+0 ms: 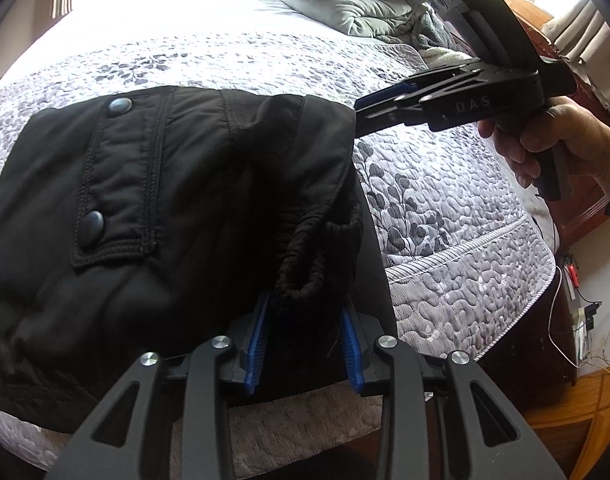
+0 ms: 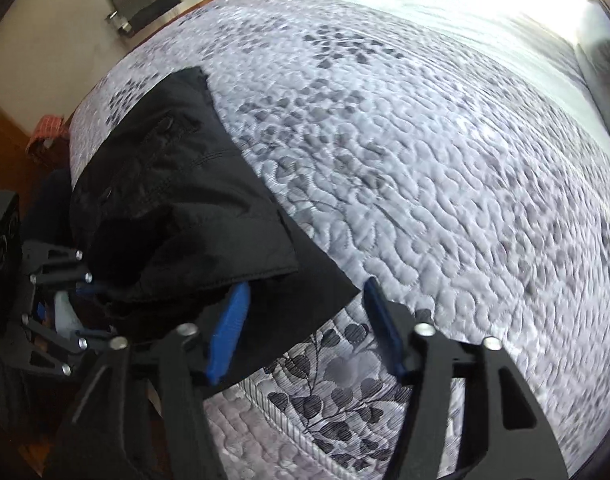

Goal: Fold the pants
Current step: 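Lower the folded pants onto the bedspread and open both tools, then grasp the folded pants side with the right tool while the left tool grips the other end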

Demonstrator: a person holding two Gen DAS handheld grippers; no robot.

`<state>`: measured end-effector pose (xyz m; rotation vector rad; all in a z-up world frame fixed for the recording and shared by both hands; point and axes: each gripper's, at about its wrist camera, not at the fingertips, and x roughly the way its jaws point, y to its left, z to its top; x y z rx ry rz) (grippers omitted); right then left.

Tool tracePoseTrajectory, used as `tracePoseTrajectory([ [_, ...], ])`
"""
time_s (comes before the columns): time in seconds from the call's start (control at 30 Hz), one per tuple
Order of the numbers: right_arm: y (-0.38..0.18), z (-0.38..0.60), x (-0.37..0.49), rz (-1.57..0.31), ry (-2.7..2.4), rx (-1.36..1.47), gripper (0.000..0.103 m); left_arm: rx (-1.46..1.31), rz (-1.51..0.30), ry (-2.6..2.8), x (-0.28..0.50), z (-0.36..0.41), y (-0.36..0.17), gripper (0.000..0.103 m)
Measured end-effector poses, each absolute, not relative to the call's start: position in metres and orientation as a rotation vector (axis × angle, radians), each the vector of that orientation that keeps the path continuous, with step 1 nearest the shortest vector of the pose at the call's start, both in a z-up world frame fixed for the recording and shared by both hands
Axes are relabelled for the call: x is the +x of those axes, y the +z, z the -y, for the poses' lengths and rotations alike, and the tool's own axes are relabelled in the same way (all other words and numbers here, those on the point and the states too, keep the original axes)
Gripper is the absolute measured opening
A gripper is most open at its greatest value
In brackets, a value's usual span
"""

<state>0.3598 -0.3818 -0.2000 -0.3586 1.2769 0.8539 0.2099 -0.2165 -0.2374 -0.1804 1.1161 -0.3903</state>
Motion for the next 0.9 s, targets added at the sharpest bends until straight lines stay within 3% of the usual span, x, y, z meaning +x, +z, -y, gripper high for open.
tracePoseTrajectory([
  [0.27, -0.209, 0.45, 0.346, -1.272, 0.715, 0.45, 0.069, -0.176, -1.097, -0.43, 0.203, 0.214, -0.237, 0.039],
  [0.57, -0.263, 0.421, 0.346, -1.303, 0.842, 0.737, 0.07, -0.265, -1.031, -0.527, 0.181, 0.175, -0.215, 0.059],
  [0.6, -0.267, 0.418, 0.349, -1.305, 0.849, 0.747, 0.067, -0.276, -1.025, -0.524, 0.179, 0.167, -0.212, 0.059],
  [0.63, -0.271, 0.415, 0.352, -1.308, 0.871, 0.756, 0.045, -0.288, -1.021, -0.52, 0.179, 0.158, -0.21, 0.059],
  [0.7, -0.274, 0.412, 0.354, -1.303, 0.88, 0.734, 0.017, -0.304, -1.016, -0.506, 0.178, 0.143, -0.207, 0.06],
  [0.83, -0.276, 0.428, 0.349, -1.266, 0.906, 0.753, 0.012, -0.344, -1.009, -0.47, 0.185, 0.106, -0.204, 0.064],
  [0.9, -0.289, 0.437, 0.347, -1.275, 0.875, 0.786, 0.026, -0.355, -0.997, -0.449, 0.191, 0.091, -0.206, 0.067],
])
